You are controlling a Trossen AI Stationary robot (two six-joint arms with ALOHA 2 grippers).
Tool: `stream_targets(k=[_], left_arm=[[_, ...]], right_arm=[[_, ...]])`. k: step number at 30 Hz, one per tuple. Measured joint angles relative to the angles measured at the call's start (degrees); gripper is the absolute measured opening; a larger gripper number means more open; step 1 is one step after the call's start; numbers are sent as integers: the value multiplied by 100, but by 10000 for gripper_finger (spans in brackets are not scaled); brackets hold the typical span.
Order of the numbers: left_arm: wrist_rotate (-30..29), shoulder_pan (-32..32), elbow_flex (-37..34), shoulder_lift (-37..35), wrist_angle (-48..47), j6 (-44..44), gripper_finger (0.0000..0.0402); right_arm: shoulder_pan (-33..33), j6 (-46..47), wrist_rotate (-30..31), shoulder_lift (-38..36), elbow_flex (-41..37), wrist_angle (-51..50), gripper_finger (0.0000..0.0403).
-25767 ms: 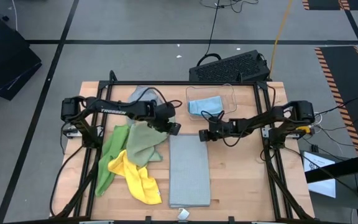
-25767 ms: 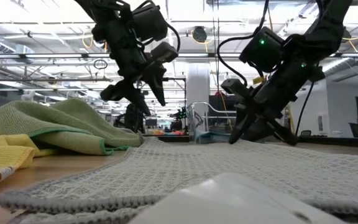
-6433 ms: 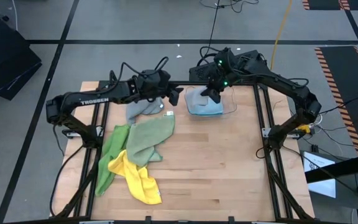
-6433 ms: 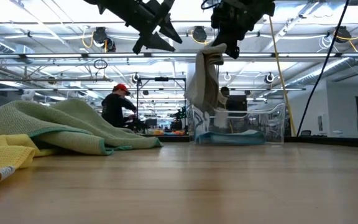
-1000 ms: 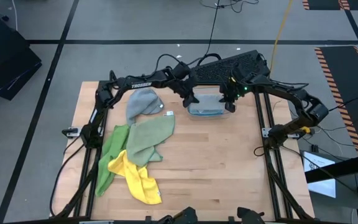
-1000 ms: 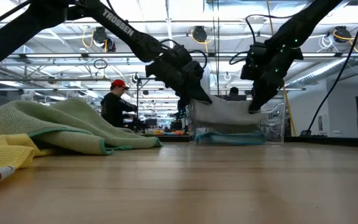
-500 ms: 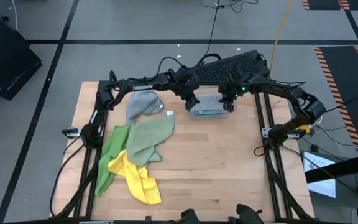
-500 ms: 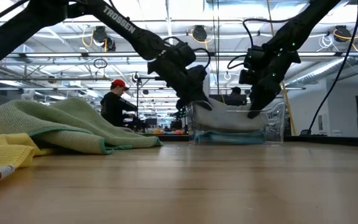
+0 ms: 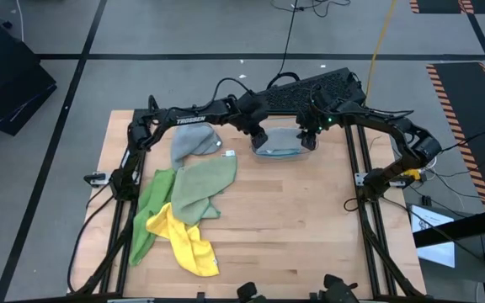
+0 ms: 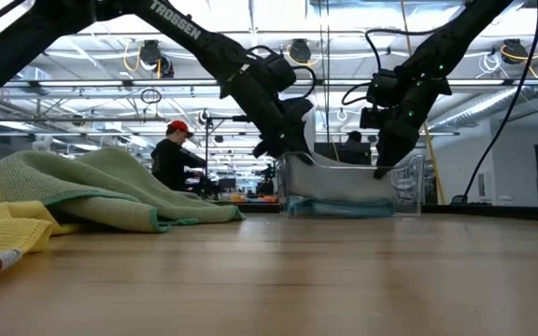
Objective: Fold microfiber towels
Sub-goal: Put the light gray towel in the transparent bin
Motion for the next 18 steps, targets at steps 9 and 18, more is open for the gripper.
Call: stream_targets(k=[9,18], left_arm=[[-360,22,-2,-595,-331,221,150],[-269,-53,0,-1090,-136,679,117]], right_arm=[[-4,542,3,-181,0,-6,161],[-13,1074,-9,-507,0,129,158]])
